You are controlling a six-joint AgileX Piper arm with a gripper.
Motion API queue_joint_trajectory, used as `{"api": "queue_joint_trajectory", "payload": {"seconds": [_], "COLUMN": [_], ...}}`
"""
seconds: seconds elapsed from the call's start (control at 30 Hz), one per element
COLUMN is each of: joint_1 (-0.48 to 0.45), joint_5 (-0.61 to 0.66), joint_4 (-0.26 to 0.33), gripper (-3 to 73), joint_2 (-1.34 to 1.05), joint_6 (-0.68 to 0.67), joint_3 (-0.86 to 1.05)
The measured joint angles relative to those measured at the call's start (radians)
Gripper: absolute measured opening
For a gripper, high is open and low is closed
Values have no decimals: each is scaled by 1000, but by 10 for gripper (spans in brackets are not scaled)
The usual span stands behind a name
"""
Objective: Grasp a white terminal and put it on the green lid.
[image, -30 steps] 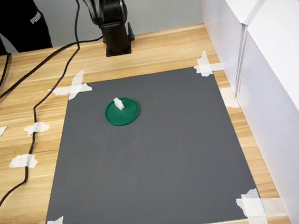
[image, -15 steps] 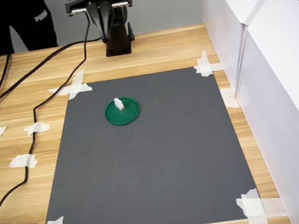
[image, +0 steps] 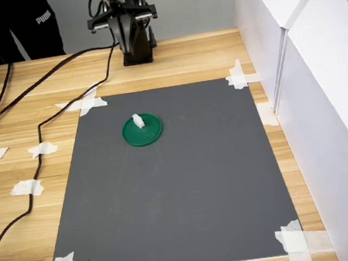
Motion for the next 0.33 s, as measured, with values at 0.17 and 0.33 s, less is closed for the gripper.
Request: {"api": "queue_joint_trajectory", "payload": {"seconds": [0.17, 0.33], "joint_1": [0, 0], "joint_5": [4, 3], "joint_4": [-3, -126], "gripper": [-16, -16], "joint_2": [-1, -1], "joint_6": [0, 0], "joint_3": [3, 3]}}
